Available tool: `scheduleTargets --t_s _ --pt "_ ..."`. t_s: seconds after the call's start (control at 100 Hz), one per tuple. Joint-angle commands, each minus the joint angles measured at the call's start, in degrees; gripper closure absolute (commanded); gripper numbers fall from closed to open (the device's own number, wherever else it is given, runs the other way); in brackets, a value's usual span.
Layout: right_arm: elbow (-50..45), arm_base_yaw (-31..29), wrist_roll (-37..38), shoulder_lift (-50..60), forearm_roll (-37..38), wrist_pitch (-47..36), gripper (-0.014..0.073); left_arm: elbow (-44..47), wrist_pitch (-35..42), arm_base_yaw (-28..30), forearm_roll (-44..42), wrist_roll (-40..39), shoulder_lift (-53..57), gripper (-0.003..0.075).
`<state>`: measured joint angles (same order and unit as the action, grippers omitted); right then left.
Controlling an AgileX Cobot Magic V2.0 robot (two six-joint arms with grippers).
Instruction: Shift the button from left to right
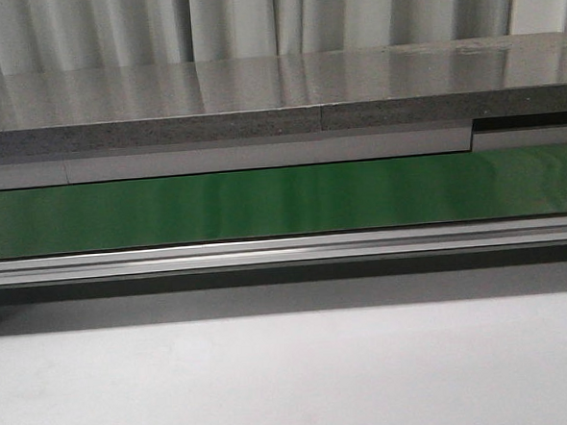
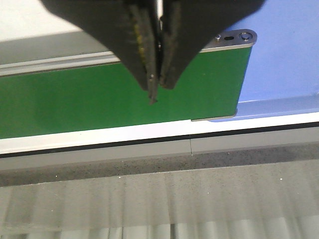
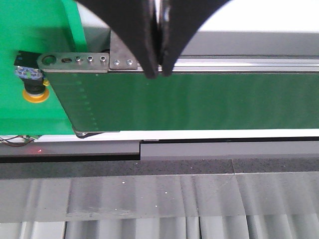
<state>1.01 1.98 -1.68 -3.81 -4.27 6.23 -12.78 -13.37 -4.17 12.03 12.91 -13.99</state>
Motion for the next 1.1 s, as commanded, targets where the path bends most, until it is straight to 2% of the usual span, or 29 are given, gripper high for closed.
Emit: scheduleTargets --t_s 0.0,0.23,1.09 --pt "-0.8 0.1 0.3 1.8 0.6 -6.7 0.0662 -1.6 4.4 -0.5 0.8 0.1 -0.4 0.0741" --pt "-1.8 0.1 0.4 5.6 0.6 -6.2 0.0662 -1.6 4.4 -0.5 0.8 0.1 -0.4 0.0741" --pt "-1.8 0.1 0.4 5.6 0.6 -6.2 0.0662 -1.6 4.4 -0.5 0.8 0.1 -0.4 0.0741"
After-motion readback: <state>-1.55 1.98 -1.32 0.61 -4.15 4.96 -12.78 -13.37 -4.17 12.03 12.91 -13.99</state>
